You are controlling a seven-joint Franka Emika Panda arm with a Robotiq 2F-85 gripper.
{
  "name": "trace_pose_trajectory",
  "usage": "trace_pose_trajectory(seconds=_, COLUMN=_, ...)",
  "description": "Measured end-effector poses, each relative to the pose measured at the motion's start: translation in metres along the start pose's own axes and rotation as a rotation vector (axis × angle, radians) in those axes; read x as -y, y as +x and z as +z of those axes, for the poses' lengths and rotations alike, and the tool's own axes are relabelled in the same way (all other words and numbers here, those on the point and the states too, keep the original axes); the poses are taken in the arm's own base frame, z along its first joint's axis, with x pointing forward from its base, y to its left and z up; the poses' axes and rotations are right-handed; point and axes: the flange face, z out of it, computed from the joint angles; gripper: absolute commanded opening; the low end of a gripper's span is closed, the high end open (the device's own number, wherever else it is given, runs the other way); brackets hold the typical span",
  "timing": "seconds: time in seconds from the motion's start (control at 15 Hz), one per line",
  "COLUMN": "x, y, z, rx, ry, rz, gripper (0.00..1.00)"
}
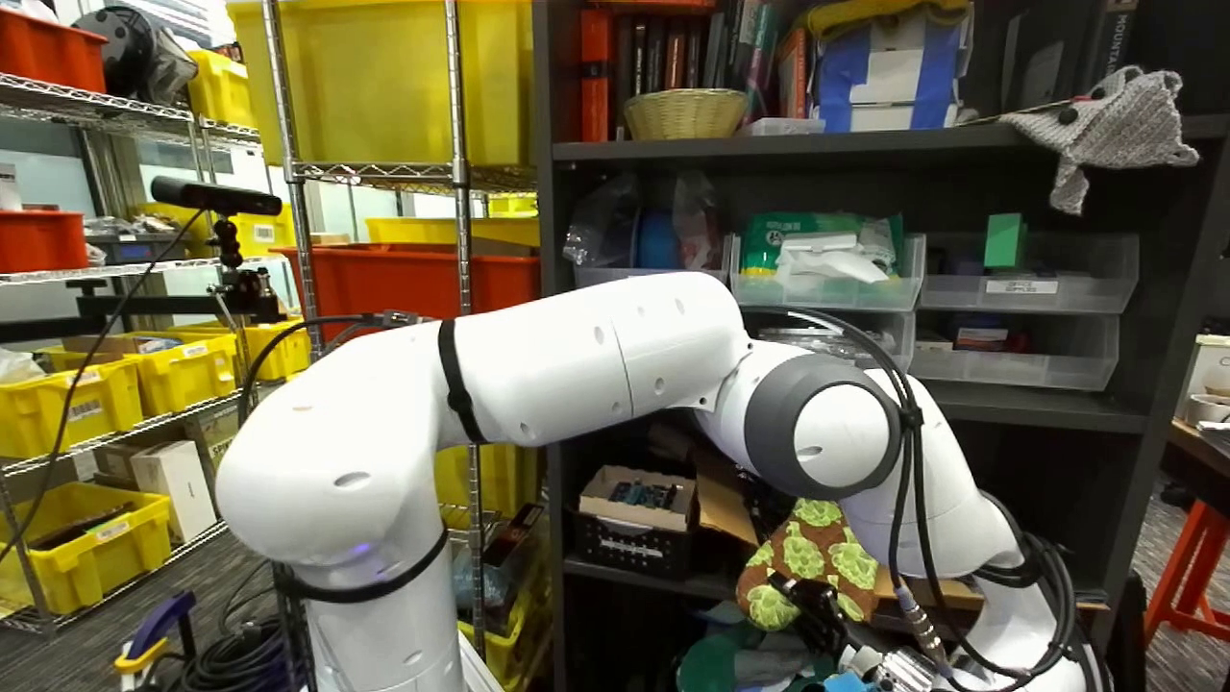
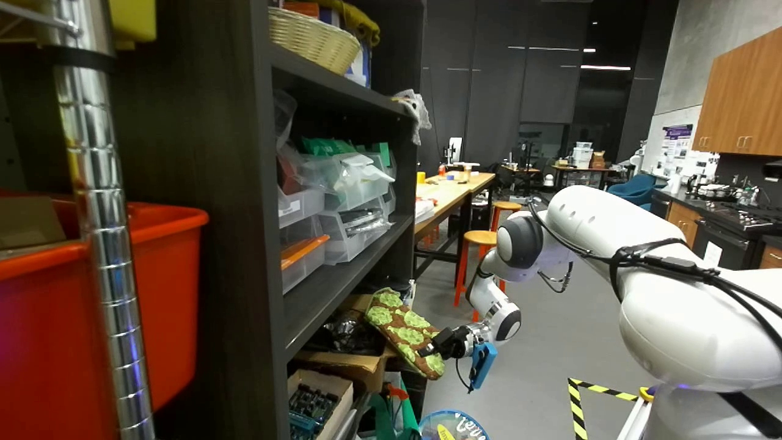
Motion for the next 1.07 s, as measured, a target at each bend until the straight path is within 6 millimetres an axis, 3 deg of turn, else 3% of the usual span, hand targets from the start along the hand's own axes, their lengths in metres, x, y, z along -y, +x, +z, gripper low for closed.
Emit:
trace_pose_trajectory(seconds=0.2, x=0.004, y=-0.002, z=-0.014, rx=-0.02, ry=-0.002, rz=0.003, gripper=0.04)
trace_pose_trajectory(seconds=0.27, x=0.004, y=-0.003, z=-0.015, rx=-0.021, ry=-0.002, rz=0.004, gripper=0.11)
trace_pose_trajectory(seconds=0.33, x=0.004, y=-0.003, z=-0.014, rx=-0.02, ry=-0.002, rz=0.005, gripper=0.4)
trace_pose_trajectory(seconds=0.47, x=0.003, y=-0.003, z=-0.014, rx=-0.02, ry=-0.002, rz=0.014, gripper=0.43)
trace_pose_trajectory(seconds=0.93, x=0.006, y=-0.006, z=-0.018, rx=-0.022, ry=0.011, rz=0.028, gripper=0.91)
trace_pose_trajectory(seconds=1.0, x=0.007, y=-0.007, z=-0.02, rx=-0.023, ry=0.016, rz=0.03, gripper=0.93)
trace_pose_trajectory(seconds=1.07, x=0.008, y=-0.009, z=-0.022, rx=-0.024, ry=0.02, rz=0.033, gripper=0.74)
